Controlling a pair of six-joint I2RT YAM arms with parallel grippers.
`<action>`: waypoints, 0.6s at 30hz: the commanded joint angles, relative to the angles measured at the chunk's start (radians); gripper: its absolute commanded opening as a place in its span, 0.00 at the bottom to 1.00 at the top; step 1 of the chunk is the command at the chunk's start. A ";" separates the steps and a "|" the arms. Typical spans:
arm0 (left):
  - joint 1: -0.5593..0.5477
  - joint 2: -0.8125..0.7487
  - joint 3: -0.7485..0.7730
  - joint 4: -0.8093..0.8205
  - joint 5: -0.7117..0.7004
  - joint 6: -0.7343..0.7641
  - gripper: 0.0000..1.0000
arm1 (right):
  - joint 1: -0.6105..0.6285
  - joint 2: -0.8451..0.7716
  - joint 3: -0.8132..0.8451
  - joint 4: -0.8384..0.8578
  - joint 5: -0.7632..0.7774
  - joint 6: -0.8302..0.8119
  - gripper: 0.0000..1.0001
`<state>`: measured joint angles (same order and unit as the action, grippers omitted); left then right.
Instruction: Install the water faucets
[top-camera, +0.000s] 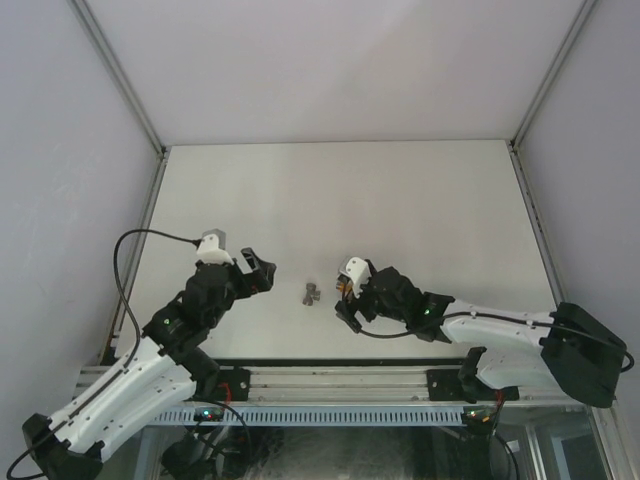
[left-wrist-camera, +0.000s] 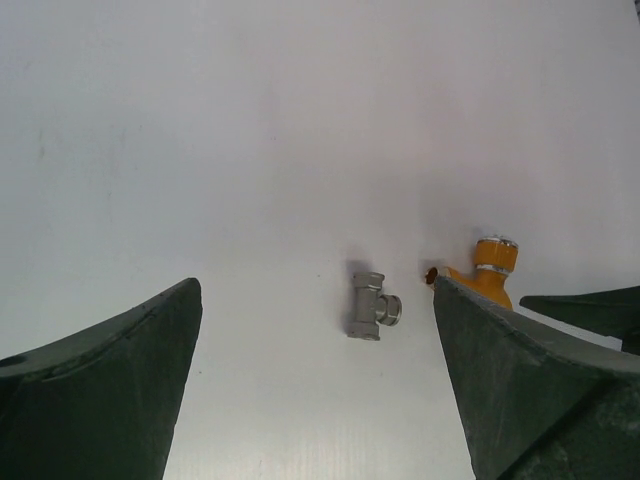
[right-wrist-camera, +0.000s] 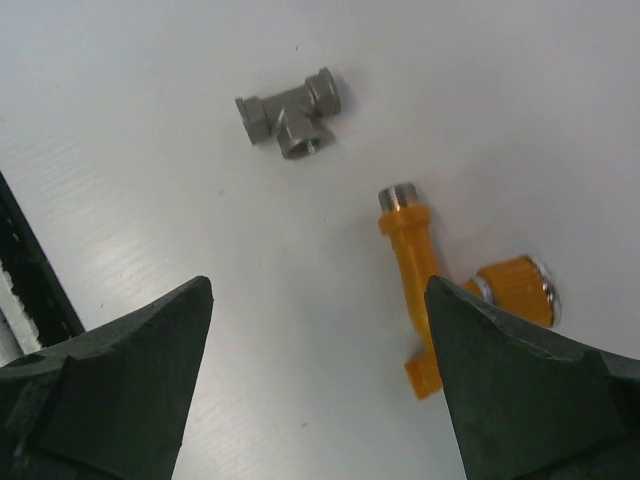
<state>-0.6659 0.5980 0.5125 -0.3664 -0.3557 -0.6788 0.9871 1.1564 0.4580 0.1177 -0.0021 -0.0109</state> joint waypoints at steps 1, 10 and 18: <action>0.006 -0.059 -0.044 -0.036 -0.053 -0.044 1.00 | 0.010 0.081 0.064 0.167 -0.061 -0.106 0.86; 0.008 -0.078 -0.058 -0.050 -0.036 -0.055 1.00 | 0.011 0.241 0.133 0.231 -0.133 -0.165 0.83; 0.009 -0.047 -0.019 -0.090 -0.030 -0.021 1.00 | -0.021 0.408 0.236 0.227 -0.181 -0.168 0.72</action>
<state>-0.6643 0.5404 0.4541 -0.4484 -0.3748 -0.7219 0.9855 1.5204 0.6312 0.2901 -0.1349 -0.1703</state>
